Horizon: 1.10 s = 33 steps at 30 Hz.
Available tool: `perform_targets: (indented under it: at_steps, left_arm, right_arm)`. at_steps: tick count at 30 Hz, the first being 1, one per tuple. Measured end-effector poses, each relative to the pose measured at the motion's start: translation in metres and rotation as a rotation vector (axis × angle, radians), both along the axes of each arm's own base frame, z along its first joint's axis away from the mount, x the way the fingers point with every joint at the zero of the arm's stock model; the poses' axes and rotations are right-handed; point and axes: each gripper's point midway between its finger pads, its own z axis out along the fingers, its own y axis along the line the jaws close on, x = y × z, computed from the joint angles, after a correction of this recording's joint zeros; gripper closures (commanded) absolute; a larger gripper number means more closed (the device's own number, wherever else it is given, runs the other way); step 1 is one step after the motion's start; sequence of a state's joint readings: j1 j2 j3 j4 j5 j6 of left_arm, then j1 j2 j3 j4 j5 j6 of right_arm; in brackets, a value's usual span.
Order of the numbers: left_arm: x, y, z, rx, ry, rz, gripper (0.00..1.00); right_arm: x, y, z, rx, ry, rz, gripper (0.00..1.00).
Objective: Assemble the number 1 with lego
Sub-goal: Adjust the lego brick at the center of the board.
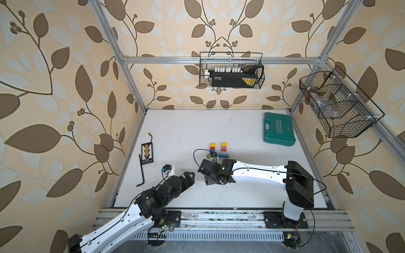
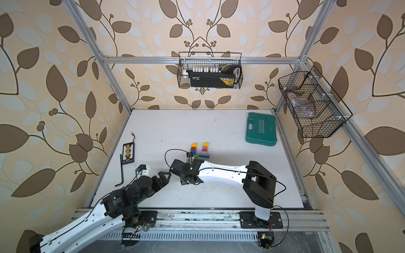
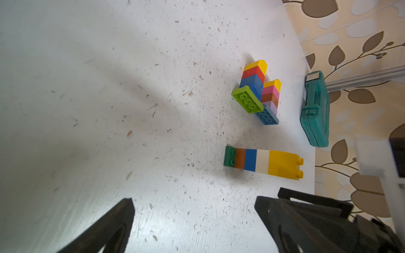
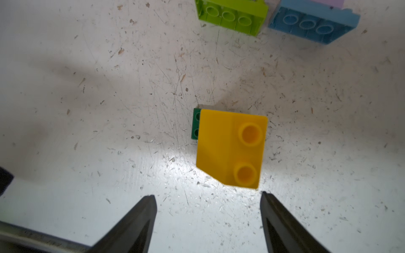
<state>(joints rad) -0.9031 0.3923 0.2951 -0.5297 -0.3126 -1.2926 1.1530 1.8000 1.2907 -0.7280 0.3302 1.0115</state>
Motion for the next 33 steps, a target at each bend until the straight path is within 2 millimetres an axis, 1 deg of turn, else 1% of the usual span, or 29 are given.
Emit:
perform_targets:
  at_steps: [3, 10, 16, 22, 25, 26, 29, 31, 33]
  left_arm:
    - [0.000, 0.000, 0.000, 0.002, 0.001, 0.000, 0.01]
    - [0.000, 0.000, -0.004, 0.019, 0.014, 0.000, 0.01]
    - [0.000, 0.000, -0.005, 0.022, 0.017, 0.000, 0.01]
    - [0.000, 0.000, -0.005, 0.022, 0.016, 0.001, 0.01]
    - [0.000, 0.000, -0.005, 0.023, 0.017, 0.001, 0.01]
    - [0.000, 0.000, -0.006, 0.024, 0.018, 0.001, 0.01]
    - [0.000, 0.000, -0.006, 0.025, 0.018, 0.001, 0.01]
    - [0.000, 0.000, -0.006, 0.025, 0.018, 0.001, 0.01]
    - [0.000, 0.000, -0.006, 0.025, 0.018, 0.001, 0.01]
  right_arm:
    - [0.004, -0.004, -0.008, 0.003, -0.020, -0.030, 0.27]
    - [0.018, -0.002, -0.004, 0.037, -0.070, -0.072, 0.34]
    - [0.038, -0.005, -0.007, 0.063, -0.076, -0.122, 0.41]
    - [0.041, -0.006, -0.016, 0.045, -0.070, -0.122, 0.47]
    - [0.042, -0.008, -0.023, 0.024, -0.061, -0.125, 0.59]
    - [0.042, -0.009, -0.025, 0.019, -0.058, -0.129, 0.66]
    - [0.045, -0.013, -0.024, 0.007, -0.061, -0.136, 0.81]
    - [0.045, -0.017, -0.025, -0.003, -0.056, -0.142, 0.85]
    - [0.044, -0.023, -0.024, -0.023, -0.043, -0.149, 0.87]
